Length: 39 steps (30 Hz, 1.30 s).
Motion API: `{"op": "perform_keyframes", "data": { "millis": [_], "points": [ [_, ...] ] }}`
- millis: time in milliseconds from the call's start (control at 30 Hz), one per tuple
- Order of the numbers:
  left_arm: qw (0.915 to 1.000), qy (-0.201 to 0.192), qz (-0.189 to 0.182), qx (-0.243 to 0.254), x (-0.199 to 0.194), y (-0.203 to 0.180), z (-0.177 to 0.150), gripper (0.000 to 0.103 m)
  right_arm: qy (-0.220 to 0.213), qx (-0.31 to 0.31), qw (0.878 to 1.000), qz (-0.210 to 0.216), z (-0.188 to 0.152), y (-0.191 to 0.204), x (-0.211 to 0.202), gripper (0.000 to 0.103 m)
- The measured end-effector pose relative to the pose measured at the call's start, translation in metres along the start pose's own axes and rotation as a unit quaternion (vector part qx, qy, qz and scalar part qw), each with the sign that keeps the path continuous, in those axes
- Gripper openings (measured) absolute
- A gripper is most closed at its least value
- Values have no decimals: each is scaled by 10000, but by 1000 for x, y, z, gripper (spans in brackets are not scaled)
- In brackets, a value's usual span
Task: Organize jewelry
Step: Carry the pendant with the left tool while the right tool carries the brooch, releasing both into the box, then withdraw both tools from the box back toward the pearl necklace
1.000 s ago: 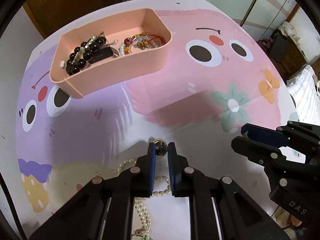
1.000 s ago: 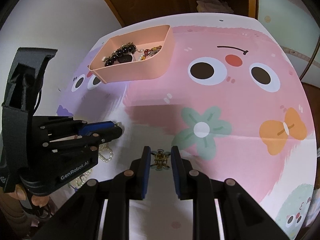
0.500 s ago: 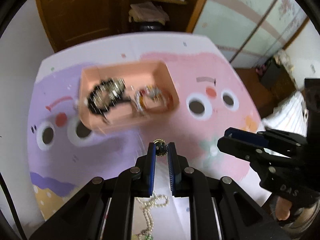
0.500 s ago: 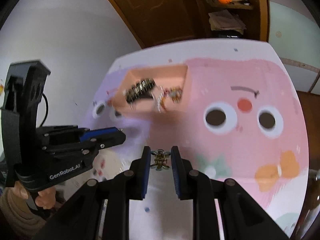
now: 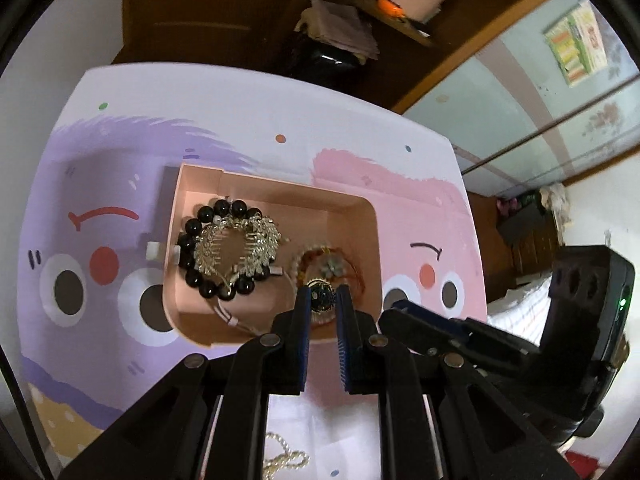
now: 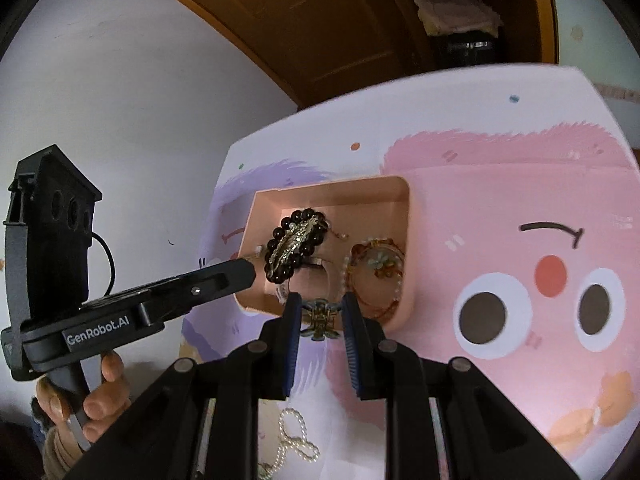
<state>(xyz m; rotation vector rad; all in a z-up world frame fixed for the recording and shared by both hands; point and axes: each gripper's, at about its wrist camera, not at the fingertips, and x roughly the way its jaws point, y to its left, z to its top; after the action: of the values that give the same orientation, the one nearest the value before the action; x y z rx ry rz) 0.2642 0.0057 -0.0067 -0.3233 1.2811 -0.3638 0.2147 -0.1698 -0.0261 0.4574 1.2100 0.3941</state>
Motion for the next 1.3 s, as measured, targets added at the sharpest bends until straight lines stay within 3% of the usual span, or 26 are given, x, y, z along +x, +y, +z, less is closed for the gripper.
{"op": "perform_keyframes", "data": {
  "millis": [167, 333, 467, 533, 833, 967, 1300],
  "points": [
    [9999, 3, 94, -139, 18, 5, 5, 10, 188, 98, 9996, -179, 7, -5, 22, 21],
    [9996, 20, 165, -232, 25, 10, 4, 26, 203, 227, 9995, -109, 4, -12, 26, 36],
    [9995, 7, 297, -91, 24, 8, -4, 36, 148, 268, 9994, -128, -6, -18, 19, 36],
    [9993, -61, 364, -44, 20, 8, -10, 52, 100, 274, 9995, -136, -12, -19, 16, 36],
    [9934, -328, 989, 485, 1, -3, -58, 60, 34, -292, 9971, -696, -56, -4, 0, 36],
    [9911, -435, 1103, 599, -9, -7, -82, 68, 9, -544, 9941, -937, -76, 5, -8, 36],
    [9855, -577, 1364, 827, -31, -5, -143, 75, -66, -859, 9890, -1202, -111, 14, -22, 36]
  ]
}}
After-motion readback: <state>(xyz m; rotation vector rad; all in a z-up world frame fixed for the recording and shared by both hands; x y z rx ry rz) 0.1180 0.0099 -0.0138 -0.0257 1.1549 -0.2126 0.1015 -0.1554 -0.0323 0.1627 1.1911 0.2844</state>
